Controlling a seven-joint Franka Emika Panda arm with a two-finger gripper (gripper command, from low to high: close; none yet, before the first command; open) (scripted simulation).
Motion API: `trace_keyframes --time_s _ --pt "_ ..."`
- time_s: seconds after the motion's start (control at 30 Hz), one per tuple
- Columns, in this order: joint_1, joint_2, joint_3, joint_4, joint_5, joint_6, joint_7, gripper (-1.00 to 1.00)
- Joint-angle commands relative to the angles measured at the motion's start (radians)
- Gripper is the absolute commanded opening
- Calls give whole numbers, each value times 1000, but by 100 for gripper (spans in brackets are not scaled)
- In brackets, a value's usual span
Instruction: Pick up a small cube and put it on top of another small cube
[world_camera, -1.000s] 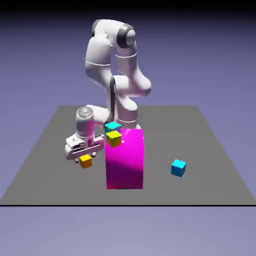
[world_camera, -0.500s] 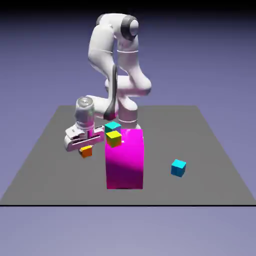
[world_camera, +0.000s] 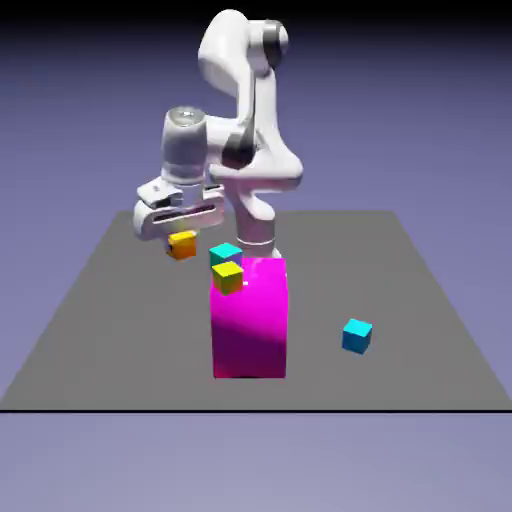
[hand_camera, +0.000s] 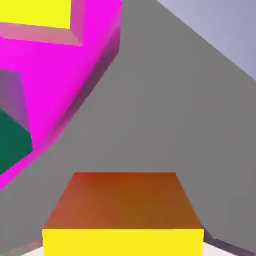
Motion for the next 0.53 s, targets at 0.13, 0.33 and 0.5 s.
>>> trace_keyframes --time_s 0.13,0.33,0.5 --pt "119 -94 43 61 34 -189 59 -100" --pt "157 -40 17 -59 11 -49 98 -100" --pt "156 -37 14 -71 8 -33 99 100"
